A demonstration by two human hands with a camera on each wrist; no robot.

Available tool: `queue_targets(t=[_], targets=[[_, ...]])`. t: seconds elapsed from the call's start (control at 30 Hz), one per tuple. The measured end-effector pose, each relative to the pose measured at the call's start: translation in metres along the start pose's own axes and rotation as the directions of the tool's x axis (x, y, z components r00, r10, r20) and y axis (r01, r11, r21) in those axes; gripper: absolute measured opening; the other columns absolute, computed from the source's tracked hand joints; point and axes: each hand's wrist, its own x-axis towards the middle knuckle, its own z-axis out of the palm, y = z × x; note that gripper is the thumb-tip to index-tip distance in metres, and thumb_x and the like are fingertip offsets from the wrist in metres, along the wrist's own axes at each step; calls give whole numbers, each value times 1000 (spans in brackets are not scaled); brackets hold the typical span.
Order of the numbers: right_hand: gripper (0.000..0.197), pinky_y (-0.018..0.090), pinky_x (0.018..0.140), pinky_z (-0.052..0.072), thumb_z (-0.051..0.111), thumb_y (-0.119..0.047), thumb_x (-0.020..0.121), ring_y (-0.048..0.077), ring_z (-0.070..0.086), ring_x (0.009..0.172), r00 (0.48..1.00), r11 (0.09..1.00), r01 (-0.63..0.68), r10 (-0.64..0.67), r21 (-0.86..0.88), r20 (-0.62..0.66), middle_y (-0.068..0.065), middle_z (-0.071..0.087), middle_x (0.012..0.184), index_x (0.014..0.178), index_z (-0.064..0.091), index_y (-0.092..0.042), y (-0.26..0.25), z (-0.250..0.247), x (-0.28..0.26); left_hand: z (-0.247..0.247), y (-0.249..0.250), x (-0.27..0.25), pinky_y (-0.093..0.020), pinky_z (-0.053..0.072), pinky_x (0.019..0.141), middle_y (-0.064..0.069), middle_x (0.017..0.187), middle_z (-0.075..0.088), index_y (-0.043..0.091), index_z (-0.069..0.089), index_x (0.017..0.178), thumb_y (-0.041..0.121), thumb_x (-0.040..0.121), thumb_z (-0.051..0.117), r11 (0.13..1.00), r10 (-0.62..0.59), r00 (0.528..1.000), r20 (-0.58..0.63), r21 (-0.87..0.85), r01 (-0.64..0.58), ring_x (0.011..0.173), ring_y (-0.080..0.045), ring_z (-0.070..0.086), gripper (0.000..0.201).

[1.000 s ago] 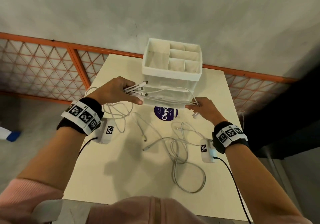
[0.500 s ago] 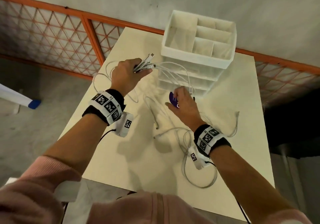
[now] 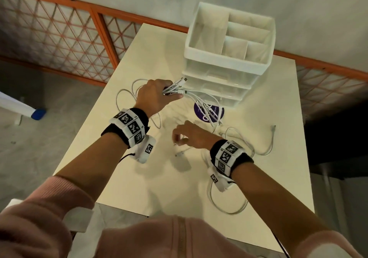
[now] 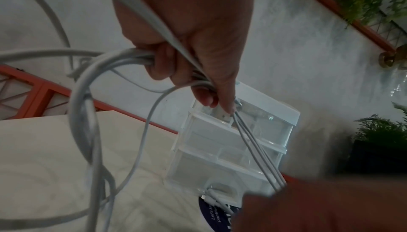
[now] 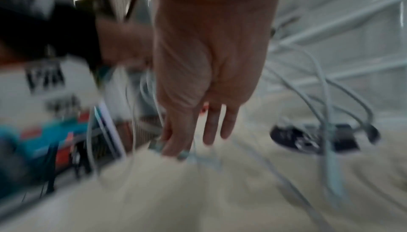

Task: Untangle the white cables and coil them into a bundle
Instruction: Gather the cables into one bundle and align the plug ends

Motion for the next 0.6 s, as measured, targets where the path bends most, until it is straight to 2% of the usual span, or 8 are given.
queue_targets(t=[0.1, 0.2, 0.27, 0.3, 0.37, 0.43, 0.53, 0.6], targets=[[11, 18, 78, 45, 63, -8, 88, 7, 58, 79, 998, 935, 55, -60, 349, 5, -7, 62, 84, 98, 61, -4, -39, -51, -20, 0, 6, -1, -29, 30, 58, 2, 61, 50, 19, 52, 66, 45, 77, 71, 1000, 13, 1000, 1, -2, -13, 63, -24, 50, 34], [11, 26, 76, 51, 55, -2, 92, 15, 65, 77, 986, 806, 153, -87, 572, -142, 8, 65, 91, 102, 53, 0, -72, -101, -53, 0, 10, -3, -30, 32, 61, 2, 60, 48, 18, 48, 62, 37, 68, 62, 998, 70, 997, 29, -11, -69, 67, -30, 52, 24], [8, 29, 77, 54, 55, -2, 91, 16, 66, 74, 959, 756, 215, -43, 619, -281, 13, 66, 91, 97, 53, -6, -82, -123, -72, -2, 17, -6, -26, 35, 62, 9, 60, 49, 21, 54, 66, 42, 64, 72, 987, 68, 998, -9, -143, -69, 64, -17, 49, 27], [8, 31, 77, 54, 56, -2, 91, 17, 66, 74, 940, 742, 238, -14, 626, -341, 14, 66, 91, 95, 53, -9, -84, -131, -80, -4, 24, -7, -18, 37, 62, 12, 63, 53, 20, 60, 74, 41, 67, 78, 974, 49, 998, -35, -219, -55, 61, -8, 50, 29], [8, 28, 73, 53, 56, -4, 92, 16, 66, 72, 899, 757, 236, 69, 610, -432, 16, 66, 91, 94, 52, -11, -83, -140, -87, -10, 40, -13, -5, 36, 55, 21, 57, 56, 20, 64, 80, 35, 79, 73, 927, 21, 999, -44, -374, -36, 53, 6, 53, 17], [8, 23, 68, 52, 58, -7, 91, 12, 67, 70, 855, 802, 187, 152, 567, -496, 14, 67, 88, 95, 52, -9, -81, -140, -90, -14, 56, -21, -10, 34, 49, 16, 47, 50, 18, 64, 80, 37, 91, 57, 826, 52, 998, 39, -563, -21, 44, 2, 45, 23], [12, 23, 67, 54, 62, -8, 89, 13, 69, 70, 821, 816, 156, 206, 556, -533, 8, 66, 80, 96, 53, -5, -78, -133, -88, -19, 70, -33, -18, 27, 51, 4, 61, 36, 14, 56, 80, 45, 98, 37, 669, 147, 966, 213, -741, 61, 47, -4, 30, 40], [12, 26, 71, 58, 64, -9, 88, 19, 69, 73, 796, 817, 167, 219, 552, -564, 8, 65, 82, 95, 55, -4, -79, -129, -87, -18, 73, -39, -24, 26, 54, 5, 64, 33, 19, 53, 83, 42, 99, 36, 684, 254, 937, 241, -729, 2, 50, -5, 28, 33]])
